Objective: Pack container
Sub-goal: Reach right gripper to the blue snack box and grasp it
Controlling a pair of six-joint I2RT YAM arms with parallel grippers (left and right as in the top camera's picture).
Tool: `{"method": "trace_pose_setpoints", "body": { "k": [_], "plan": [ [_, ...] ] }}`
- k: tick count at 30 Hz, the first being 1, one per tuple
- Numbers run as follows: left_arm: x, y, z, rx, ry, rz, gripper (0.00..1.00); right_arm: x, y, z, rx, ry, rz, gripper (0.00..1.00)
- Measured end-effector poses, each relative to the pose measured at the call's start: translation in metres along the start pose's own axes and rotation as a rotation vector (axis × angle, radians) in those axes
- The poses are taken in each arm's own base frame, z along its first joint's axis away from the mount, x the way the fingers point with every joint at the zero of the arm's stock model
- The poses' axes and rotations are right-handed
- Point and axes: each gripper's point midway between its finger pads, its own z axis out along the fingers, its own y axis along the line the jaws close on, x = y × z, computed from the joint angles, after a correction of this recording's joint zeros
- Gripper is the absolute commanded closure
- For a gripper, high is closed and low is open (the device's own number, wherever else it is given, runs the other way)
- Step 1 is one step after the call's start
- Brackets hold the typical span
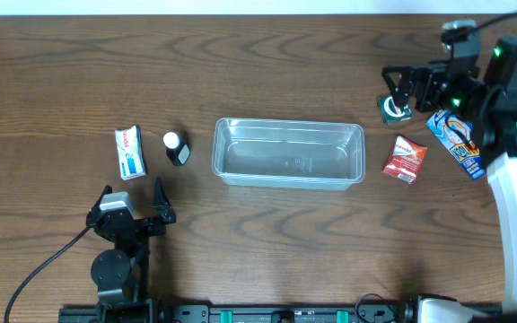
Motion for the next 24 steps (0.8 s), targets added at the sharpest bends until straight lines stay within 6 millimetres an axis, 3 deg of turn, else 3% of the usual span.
{"method": "trace_pose_setpoints", "body": {
  "k": [3, 5, 8, 11, 15, 19, 24],
  "plan": [
    [0.000, 0.000, 0.000, 0.000, 0.000, 0.000, 0.02, 0.017, -0.005, 0.014, -0.019, 0.071, 0.035, 0.01],
    [0.000, 0.000, 0.000, 0.000, 0.000, 0.000, 0.02, 0.029, -0.010, 0.020, -0.020, 0.116, 0.060, 0.06],
    [0.000, 0.000, 0.000, 0.000, 0.000, 0.000, 0.02, 0.041, -0.025, 0.021, 0.033, 0.159, 0.097, 0.08],
    [0.000, 0.000, 0.000, 0.000, 0.000, 0.000, 0.02, 0.051, -0.057, 0.013, 0.204, 0.189, 0.169, 0.07],
    [0.000, 0.000, 0.000, 0.000, 0.000, 0.000, 0.02, 0.070, -0.109, -0.012, 0.524, 0.229, 0.287, 0.01],
    [0.000, 0.000, 0.000, 0.000, 0.000, 0.000, 0.02, 0.071, -0.139, -0.033, 0.737, 0.204, 0.317, 0.01],
    [0.000, 0.000, 0.000, 0.000, 0.000, 0.000, 0.02, 0.053, -0.161, -0.045, 0.868, 0.128, 0.262, 0.03]
  ]
}}
